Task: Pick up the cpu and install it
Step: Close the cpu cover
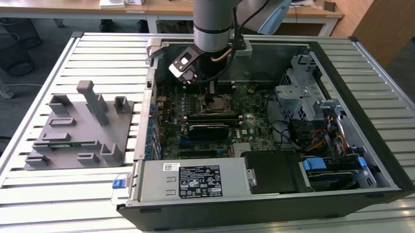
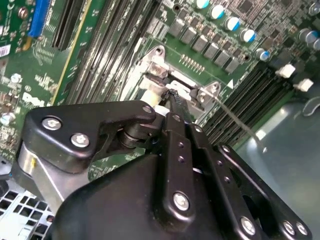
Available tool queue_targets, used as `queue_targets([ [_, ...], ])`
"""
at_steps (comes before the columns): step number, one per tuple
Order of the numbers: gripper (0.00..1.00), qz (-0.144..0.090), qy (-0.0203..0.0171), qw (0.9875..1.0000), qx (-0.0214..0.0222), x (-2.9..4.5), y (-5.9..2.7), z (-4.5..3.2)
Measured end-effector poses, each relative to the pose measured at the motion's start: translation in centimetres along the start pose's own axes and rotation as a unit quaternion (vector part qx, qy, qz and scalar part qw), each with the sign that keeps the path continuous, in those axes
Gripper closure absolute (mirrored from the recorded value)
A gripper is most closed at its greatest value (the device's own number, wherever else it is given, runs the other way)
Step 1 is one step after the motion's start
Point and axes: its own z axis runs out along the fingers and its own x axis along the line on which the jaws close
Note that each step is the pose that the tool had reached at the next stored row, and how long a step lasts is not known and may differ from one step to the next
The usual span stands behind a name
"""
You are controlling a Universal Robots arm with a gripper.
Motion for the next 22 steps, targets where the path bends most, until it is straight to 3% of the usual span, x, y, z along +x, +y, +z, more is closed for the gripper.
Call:
queue_targets([
  [9, 0.89, 0.000, 0.0000, 1.0000, 0.0000, 0.02, -0.28, 0.92],
  [22, 0.89, 0.000, 0.0000, 1.0000, 0.0000, 0.03, -0.36, 1.13],
])
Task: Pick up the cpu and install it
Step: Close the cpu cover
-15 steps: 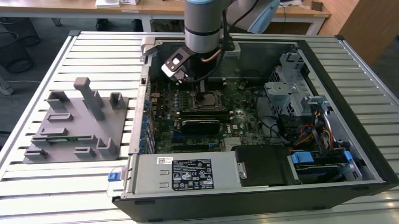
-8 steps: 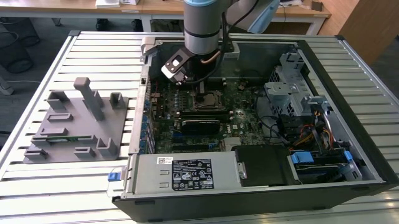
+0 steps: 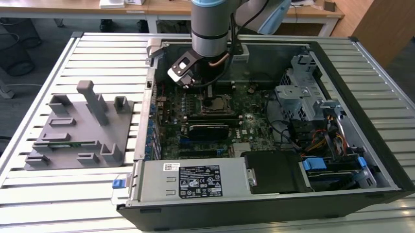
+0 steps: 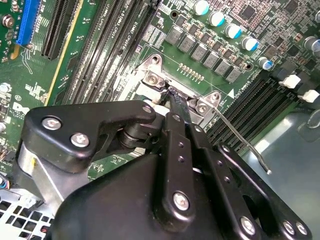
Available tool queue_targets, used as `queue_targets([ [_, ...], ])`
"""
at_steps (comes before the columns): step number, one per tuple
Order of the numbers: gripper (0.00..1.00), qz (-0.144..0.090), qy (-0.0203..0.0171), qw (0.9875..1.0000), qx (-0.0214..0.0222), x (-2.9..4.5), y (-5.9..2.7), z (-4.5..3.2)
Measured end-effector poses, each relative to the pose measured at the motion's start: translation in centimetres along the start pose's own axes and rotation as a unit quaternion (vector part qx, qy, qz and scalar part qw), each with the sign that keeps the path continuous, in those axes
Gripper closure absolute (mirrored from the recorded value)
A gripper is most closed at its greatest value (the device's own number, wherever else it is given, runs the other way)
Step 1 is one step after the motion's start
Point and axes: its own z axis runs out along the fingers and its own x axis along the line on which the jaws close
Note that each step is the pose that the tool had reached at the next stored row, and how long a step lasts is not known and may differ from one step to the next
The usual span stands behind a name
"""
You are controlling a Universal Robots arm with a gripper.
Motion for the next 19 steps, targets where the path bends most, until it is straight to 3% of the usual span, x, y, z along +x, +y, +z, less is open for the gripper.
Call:
queue_targets([
  [5, 0.89, 0.000, 0.0000, 1.0000, 0.0000, -0.01, 0.01, -0.58],
  [14, 0.89, 0.000, 0.0000, 1.0000, 0.0000, -0.13, 0.11, -0.57],
  [19, 0.89, 0.000, 0.0000, 1.0000, 0.0001, -0.15, 0.64, -0.55],
])
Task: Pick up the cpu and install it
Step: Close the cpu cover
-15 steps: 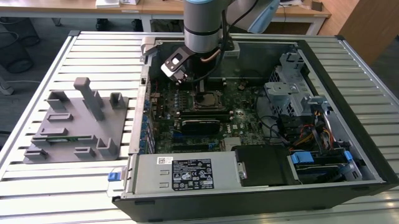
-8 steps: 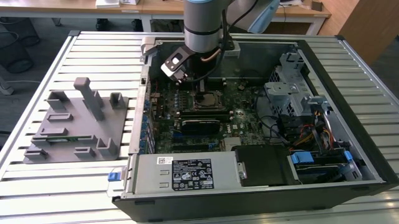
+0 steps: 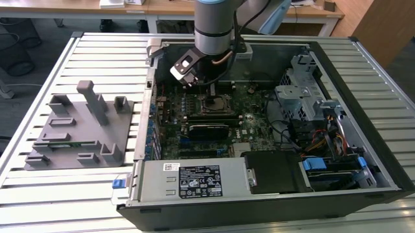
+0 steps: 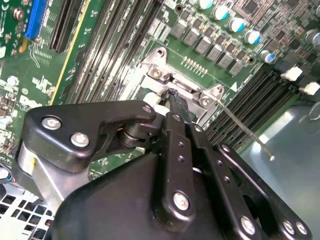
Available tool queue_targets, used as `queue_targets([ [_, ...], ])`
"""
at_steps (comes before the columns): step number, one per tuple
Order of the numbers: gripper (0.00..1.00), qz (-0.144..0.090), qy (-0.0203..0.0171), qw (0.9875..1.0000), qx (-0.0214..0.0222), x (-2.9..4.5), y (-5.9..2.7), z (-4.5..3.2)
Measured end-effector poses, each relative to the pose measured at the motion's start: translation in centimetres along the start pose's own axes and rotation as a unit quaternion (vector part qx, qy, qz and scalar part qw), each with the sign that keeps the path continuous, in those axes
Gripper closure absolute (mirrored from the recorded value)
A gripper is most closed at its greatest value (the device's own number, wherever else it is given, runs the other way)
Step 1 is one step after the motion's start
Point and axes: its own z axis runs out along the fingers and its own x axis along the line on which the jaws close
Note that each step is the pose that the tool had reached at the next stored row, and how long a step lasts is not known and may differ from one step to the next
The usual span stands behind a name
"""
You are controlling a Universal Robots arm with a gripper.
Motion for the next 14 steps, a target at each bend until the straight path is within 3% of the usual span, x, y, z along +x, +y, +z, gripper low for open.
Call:
queue_targets([
  [14, 0.89, 0.000, 0.0000, 1.0000, 0.0000, -0.02, 1.86, 0.07],
])
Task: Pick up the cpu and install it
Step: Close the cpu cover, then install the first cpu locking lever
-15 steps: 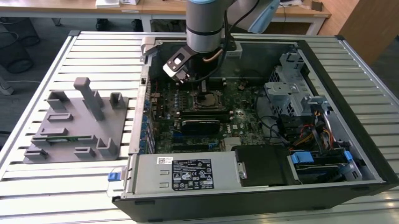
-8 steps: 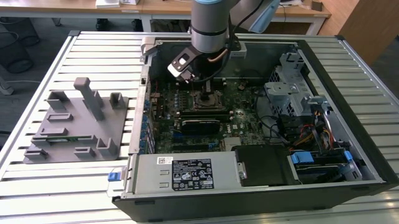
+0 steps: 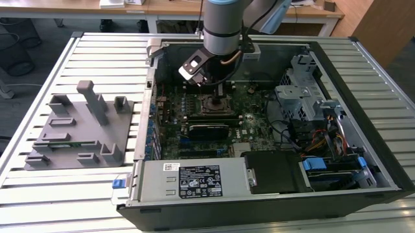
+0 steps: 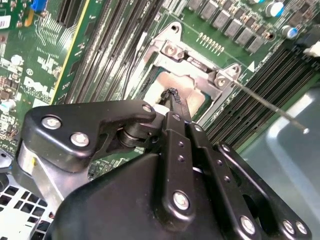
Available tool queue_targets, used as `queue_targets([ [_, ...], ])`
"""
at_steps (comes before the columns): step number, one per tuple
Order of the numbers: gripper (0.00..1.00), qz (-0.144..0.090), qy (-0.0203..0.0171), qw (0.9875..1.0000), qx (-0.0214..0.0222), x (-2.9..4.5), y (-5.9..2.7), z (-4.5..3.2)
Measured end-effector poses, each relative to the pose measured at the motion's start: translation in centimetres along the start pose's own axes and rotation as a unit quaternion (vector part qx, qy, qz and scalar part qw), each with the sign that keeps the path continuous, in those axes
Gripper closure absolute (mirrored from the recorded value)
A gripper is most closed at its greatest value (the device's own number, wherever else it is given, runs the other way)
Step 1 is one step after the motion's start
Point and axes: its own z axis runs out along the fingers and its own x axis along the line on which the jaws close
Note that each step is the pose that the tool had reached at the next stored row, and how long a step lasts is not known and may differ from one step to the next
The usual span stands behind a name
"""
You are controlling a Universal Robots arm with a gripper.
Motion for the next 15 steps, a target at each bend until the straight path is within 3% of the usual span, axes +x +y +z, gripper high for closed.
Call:
queue_targets([
  [7, 0.89, 0.000, -0.0001, 1.0000, 0.0002, 0.00, 0.41, -0.08],
  [15, 0.89, 0.000, 0.0000, 1.0000, 0.0001, -0.01, 0.45, -0.84],
])
